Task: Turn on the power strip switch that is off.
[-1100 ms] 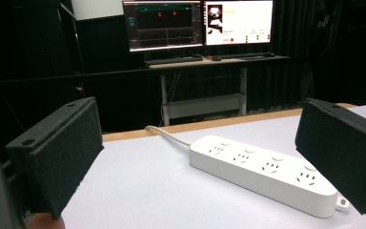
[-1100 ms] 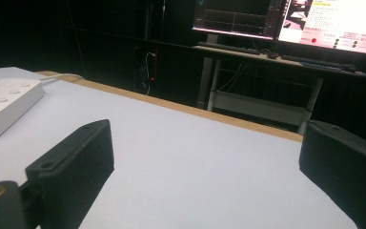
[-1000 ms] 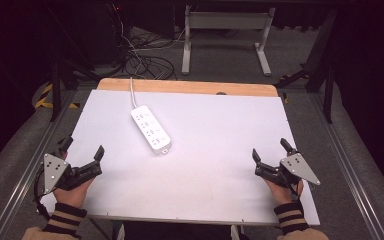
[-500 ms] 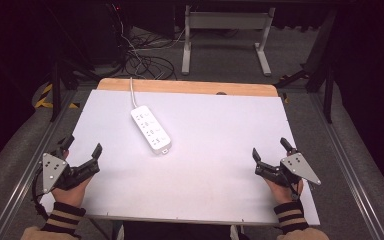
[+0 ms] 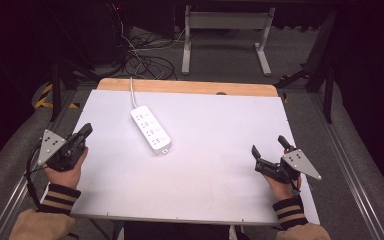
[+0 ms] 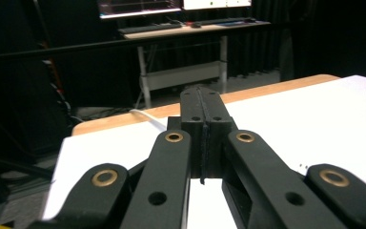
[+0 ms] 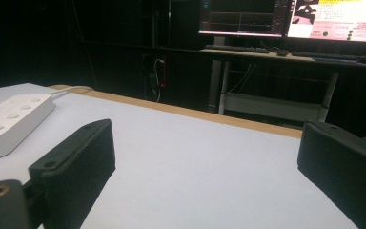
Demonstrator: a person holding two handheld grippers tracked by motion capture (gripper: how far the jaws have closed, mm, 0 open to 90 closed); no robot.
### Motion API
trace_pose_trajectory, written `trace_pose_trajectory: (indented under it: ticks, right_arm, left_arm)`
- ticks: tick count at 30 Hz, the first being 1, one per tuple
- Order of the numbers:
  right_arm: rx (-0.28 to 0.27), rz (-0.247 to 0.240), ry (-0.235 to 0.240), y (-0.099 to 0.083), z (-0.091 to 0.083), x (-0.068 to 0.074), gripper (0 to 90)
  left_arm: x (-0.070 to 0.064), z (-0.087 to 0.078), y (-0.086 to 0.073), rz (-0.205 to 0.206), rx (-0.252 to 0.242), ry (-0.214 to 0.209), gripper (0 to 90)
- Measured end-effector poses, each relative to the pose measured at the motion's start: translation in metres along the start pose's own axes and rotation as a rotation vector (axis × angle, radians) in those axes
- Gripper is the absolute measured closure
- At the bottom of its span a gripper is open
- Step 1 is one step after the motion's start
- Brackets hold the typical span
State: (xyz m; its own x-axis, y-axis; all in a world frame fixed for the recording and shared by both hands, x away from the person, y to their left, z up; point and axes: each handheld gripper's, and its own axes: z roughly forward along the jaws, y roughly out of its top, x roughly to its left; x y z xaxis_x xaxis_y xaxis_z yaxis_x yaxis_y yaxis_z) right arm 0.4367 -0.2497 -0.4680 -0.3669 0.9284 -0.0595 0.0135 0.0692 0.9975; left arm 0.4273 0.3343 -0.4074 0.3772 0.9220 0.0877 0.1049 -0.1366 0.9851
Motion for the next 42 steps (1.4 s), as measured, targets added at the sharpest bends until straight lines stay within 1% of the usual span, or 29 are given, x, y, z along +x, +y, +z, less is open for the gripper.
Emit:
trace_pose_trajectory:
  ticks: [2,4,5,6,7,8,9,11,13,14,15,16,17,19,20,21,22,23,24,25,26,27,28,29,31,33,35,38,42]
  right_arm:
    - [0.001,0.001,-0.001,0.001,0.001,-0.001,5.9]
    - [0.000,0.003,0.000,0.002,0.000,0.000,6.2]
    - [0.002,0.001,-0.001,0.002,0.000,0.000,6.4]
    - [0.001,-0.003,0.000,0.002,-0.001,0.000,6.6]
    - [0.003,0.001,0.002,0.002,-0.001,0.001,6.6]
    - [0.006,0.001,0.001,0.002,-0.001,0.000,6.7]
    - [0.008,0.002,0.001,0.002,-0.001,0.000,6.7]
    - [0.010,0.003,0.001,0.002,-0.001,0.000,6.8]
    - [0.011,0.009,0.003,0.003,-0.002,-0.001,6.8]
    - [0.010,0.013,0.007,0.003,-0.002,-0.001,6.8]
    - [0.009,0.014,0.006,0.003,-0.003,-0.002,6.8]
    - [0.008,0.018,0.007,0.003,-0.003,-0.002,6.8]
    - [0.006,0.022,0.010,0.003,-0.003,-0.003,6.8]
    - [0.006,0.027,0.009,0.003,-0.003,-0.004,6.8]
    - [0.004,0.031,0.013,0.003,-0.003,-0.004,6.8]
    - [0.004,0.035,0.014,0.003,-0.004,-0.005,6.8]
    - [0.003,0.040,0.016,0.003,-0.004,-0.005,6.8]
    - [0.004,0.045,0.017,0.003,-0.004,-0.006,6.8]
    - [0.004,0.048,0.017,0.003,-0.004,-0.006,6.8]
    - [0.008,0.052,0.018,0.002,-0.004,-0.007,6.8]
    - [0.010,0.057,0.017,0.002,-0.003,-0.007,6.8]
    - [0.011,0.059,0.017,0.001,-0.002,-0.008,6.8]
    - [0.013,0.063,0.021,0.001,-0.002,-0.008,6.8]
    - [0.015,0.065,0.020,0.001,-0.002,-0.008,6.8]
    - [0.015,0.066,0.023,0.001,-0.002,-0.008,6.8]
    - [0.015,0.065,0.025,0.001,-0.001,-0.007,6.8]
    - [0.021,0.065,0.023,0.000,-0.001,-0.007,6.8]
    - [0.020,0.064,0.025,0.000,-0.001,-0.006,6.8]
    - [0.014,0.064,0.026,0.001,-0.002,-0.006,6.9]
  left_arm:
    - [0.000,0.012,0.012,0.019,0.033,-0.003,90.0]
    - [0.000,0.026,0.024,0.027,0.070,-0.012,90.0]
    - [0.000,0.026,0.024,0.027,0.070,-0.012,90.0]
    - [0.001,0.040,0.035,0.029,0.113,-0.029,90.0]
    - [0.001,0.048,0.040,0.037,0.135,-0.033,90.0]
    - [0.001,0.048,0.040,0.037,0.135,-0.033,90.0]
    - [0.000,0.063,0.051,0.054,0.186,-0.046,90.0]
    - [-0.004,0.078,0.060,0.081,0.243,-0.053,90.0]
    - [-0.009,0.094,0.068,0.098,0.292,-0.071,90.0]
    - [-0.009,0.094,0.068,0.098,0.292,-0.071,90.0]
    - [-0.014,0.112,0.073,0.114,0.346,-0.091,90.0]
    - [-0.014,0.112,0.073,0.114,0.346,-0.091,90.0]
    - [-0.019,0.132,0.075,0.129,0.408,-0.113,90.0]
    - [-0.024,0.151,0.075,0.157,0.470,-0.120,90.0]
    - [-0.024,0.151,0.075,0.157,0.470,-0.120,90.0]
    - [-0.026,0.160,0.074,0.161,0.500,-0.129,90.0]
    - [-0.030,0.178,0.070,0.163,0.562,-0.140,90.0]
    - [-0.031,0.186,0.067,0.165,0.594,-0.150,90.0]
    - [-0.032,0.193,0.063,0.171,0.625,-0.150,90.0]
    - [-0.032,0.193,0.063,0.171,0.625,-0.150,90.0]
    - [-0.034,0.207,0.052,0.179,0.688,-0.147,90.0]
    - [-0.034,0.213,0.047,0.181,0.711,-0.141,90.0]
    - [-0.034,0.213,0.047,0.181,0.711,-0.141,90.0]
    - [-0.033,0.222,0.036,0.174,0.750,-0.137,90.0]
    - [-0.032,0.229,0.027,0.171,0.775,-0.131,90.0]
    - [-0.032,0.231,0.025,0.172,0.775,-0.127,90.0]
    - [-0.031,0.235,0.022,0.151,0.770,-0.133,90.0]
    - [-0.034,0.240,0.012,0.164,0.796,-0.135,90.0]
    - [-0.036,0.242,0.008,0.151,0.774,-0.141,90.0]
